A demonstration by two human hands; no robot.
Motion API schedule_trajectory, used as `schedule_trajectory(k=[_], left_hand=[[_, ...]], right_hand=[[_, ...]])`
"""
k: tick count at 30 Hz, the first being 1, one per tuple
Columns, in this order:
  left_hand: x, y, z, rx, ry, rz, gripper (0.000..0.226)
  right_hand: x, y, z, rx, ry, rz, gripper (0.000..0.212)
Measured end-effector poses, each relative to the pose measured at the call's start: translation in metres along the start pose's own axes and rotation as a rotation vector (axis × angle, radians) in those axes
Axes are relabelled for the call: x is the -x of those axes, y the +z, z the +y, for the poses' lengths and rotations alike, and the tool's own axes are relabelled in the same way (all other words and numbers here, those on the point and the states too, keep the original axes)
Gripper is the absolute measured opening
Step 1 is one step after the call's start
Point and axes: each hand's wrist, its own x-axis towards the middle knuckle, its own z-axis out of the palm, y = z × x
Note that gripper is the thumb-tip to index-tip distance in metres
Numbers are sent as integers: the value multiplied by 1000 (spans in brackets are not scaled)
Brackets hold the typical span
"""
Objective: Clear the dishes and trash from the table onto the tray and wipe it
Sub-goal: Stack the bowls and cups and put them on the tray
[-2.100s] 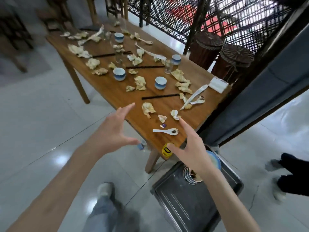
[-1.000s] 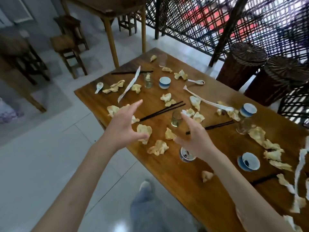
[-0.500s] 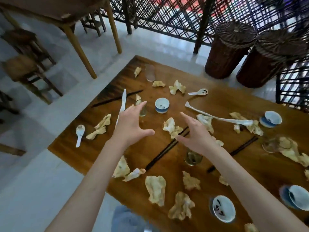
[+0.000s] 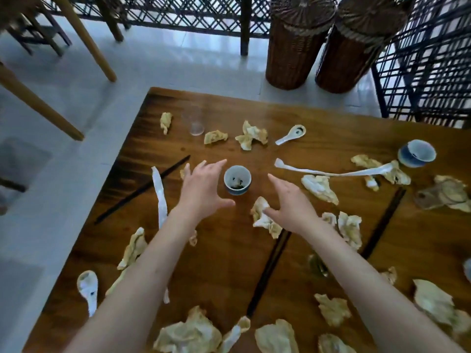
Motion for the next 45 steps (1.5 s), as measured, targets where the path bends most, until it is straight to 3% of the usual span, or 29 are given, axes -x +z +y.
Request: schedule_trajectory(k=[10, 29, 37, 45], left_hand=[[-44, 20, 5, -156, 125, -146, 95], [-27, 2, 26, -113, 168, 53, 82], [20, -8, 65, -81, 171, 65, 83], [74, 1, 131, -55, 138, 105, 79]], right_hand=[[-12, 14, 6, 24, 138, 14, 87], [57, -17, 40, -7, 201, 125, 83], [124, -37, 87, 20, 297, 120, 81], [186, -37, 141, 2, 244, 33, 79]])
